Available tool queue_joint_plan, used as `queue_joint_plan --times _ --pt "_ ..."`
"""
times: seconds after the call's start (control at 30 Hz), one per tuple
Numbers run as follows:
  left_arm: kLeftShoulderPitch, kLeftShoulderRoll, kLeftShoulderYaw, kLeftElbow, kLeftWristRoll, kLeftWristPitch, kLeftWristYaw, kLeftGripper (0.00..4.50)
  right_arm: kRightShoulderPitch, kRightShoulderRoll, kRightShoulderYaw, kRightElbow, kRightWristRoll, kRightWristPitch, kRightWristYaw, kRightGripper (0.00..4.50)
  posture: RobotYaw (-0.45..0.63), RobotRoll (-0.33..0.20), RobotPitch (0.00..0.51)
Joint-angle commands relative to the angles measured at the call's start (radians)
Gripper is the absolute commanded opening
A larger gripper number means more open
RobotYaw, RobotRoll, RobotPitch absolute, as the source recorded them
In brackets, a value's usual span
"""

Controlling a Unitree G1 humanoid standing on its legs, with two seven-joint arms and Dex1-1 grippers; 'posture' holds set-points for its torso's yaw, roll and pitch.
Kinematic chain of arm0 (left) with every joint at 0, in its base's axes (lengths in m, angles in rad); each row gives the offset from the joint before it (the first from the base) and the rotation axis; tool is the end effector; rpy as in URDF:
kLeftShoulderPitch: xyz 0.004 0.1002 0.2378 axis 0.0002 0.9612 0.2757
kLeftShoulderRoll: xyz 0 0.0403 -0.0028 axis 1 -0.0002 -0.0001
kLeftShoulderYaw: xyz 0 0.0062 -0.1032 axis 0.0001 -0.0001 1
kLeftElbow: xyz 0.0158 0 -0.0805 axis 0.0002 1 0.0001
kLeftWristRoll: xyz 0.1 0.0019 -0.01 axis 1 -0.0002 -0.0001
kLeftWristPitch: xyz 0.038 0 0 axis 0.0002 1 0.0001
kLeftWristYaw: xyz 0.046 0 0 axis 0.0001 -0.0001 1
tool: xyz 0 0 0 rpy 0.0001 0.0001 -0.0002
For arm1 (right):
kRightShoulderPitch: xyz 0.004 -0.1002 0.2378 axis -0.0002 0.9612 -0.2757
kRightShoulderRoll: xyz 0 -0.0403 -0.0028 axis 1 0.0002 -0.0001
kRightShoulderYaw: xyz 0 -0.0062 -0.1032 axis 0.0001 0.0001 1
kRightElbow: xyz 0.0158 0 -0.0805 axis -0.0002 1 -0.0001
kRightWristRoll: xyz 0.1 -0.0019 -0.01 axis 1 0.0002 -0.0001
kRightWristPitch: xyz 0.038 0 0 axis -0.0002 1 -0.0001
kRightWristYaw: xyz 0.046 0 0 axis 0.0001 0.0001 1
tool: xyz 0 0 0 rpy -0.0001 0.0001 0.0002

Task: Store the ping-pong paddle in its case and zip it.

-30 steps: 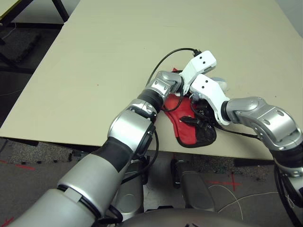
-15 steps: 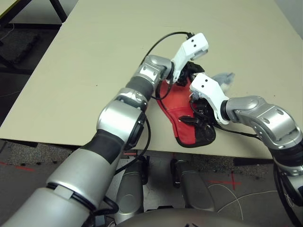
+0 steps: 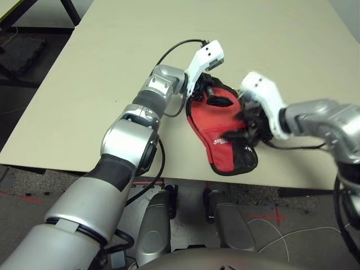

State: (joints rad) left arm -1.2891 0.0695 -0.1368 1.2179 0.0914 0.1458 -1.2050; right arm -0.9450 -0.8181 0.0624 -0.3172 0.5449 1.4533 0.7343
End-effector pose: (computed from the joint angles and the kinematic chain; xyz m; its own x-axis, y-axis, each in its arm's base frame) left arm 0.3747 0.0757 0.1878 0.1364 -0.8880 -0.4392 0.9902 0.1350 0.0345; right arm 0.2521 -0.1999 0.2925 0.6341 0.5875 -0.5028 -0.7310 0.6675 -0.1419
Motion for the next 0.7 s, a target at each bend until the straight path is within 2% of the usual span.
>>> queue_joint_plan --times 0.03,0.17,0.37,0.67,0.7 --pt "0.024 -0.025 -0.045 -0.021 0.035 -0.022 0.002 4.46 -0.066 -0.017 0.025 0.119 -0.084 -0.03 -0.076 4.5 -0.04 0.0 0.212" --pt "0.034 -0.053 -0.088 -0.01 0.068 -0.016 0.04 4.46 -0.067 0.034 0.066 0.208 -0.17 -0.032 -0.185 4.5 -0.05 0.0 0.212" --pt "0.047 -0.073 -0.143 0.0 0.113 -0.018 0.084 4.46 0.036 0.083 0.088 0.233 -0.224 0.005 -0.272 4.5 -0.05 0.0 0.21" --pt "0.044 -0.073 -0.151 0.01 0.12 -0.025 0.106 4.46 0.102 0.146 0.014 0.232 -0.199 0.158 -0.309 4.5 -0.05 0.0 0.208" --pt "0.043 -0.072 -0.151 0.012 0.121 -0.025 0.11 4.49 0.106 0.154 0.006 0.231 -0.189 0.161 -0.308 4.32 -0.05 0.0 0.208"
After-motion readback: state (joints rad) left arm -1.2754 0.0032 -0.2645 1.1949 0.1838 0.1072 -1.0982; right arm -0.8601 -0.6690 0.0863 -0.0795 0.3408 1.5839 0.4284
